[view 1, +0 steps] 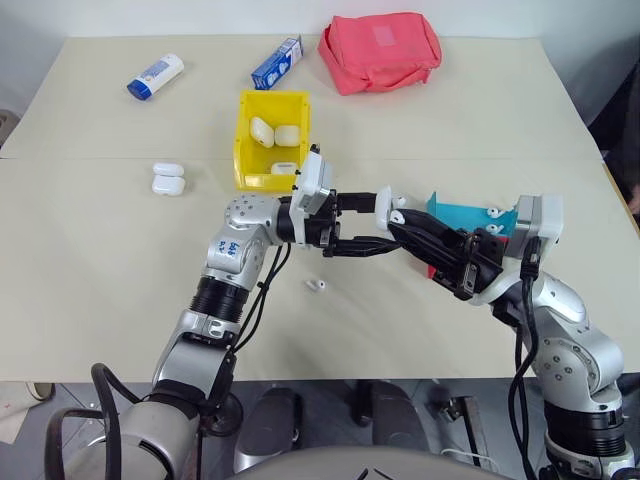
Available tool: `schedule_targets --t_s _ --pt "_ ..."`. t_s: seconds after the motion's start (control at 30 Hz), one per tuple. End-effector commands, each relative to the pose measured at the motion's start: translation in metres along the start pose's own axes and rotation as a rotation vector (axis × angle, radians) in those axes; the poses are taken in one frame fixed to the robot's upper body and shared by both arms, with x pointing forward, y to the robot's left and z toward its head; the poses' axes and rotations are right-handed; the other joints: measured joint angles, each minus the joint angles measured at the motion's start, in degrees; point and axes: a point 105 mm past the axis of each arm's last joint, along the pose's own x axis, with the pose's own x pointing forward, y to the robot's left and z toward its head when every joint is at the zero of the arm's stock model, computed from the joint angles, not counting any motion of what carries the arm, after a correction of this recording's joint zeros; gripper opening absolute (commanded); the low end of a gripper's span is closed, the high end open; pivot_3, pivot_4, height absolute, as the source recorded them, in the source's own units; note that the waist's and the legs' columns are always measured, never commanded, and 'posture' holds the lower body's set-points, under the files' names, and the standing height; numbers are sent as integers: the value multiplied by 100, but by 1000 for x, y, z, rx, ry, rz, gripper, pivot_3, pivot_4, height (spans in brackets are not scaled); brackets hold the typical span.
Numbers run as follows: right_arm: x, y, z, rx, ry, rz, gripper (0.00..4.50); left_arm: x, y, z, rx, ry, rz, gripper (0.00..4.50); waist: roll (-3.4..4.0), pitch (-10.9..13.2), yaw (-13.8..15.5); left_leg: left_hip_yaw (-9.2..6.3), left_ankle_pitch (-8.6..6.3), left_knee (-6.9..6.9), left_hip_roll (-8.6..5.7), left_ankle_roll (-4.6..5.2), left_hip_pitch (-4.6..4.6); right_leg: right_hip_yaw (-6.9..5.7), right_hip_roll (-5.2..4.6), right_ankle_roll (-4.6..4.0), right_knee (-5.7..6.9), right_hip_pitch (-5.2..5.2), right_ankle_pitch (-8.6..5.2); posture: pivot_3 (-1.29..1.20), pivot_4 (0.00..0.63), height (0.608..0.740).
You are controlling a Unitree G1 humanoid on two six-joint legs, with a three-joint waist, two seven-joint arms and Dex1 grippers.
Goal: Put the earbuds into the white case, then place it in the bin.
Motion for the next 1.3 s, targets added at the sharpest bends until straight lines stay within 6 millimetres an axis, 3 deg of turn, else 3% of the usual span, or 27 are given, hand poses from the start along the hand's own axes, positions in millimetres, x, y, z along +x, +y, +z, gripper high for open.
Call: schedule_targets --t_s 0.03,0.8,1.07,1.3 --pt "-8 -8 -16 54 78 -45 475 1 3 29 109 -75 -13 2797 0 0 0 0 0 0 0 0 0 0 0 0 0 0 0 0 150 740" --pt "-18 -20 -28 197 77 -93 475 -2 7 31 136 -78 -18 2797 0 0 1 -1 -2 0 1 1 -1 -1 -1 0 -2 0 0 0 150 740" --pt "-13 -17 -33 110 198 -48 475 -2 4 26 141 -56 -47 2797 0 0 1 -1 -2 0 1 1 -1 -1 -1 0 -3 -1 0 0 150 740" --pt "-8 -18 -24 87 201 -35 475 -2 3 25 146 -55 -52 2797 0 0 4 -1 -3 0 1 2 -3 -2 -3 0 -5 -1 0 0 150 740"
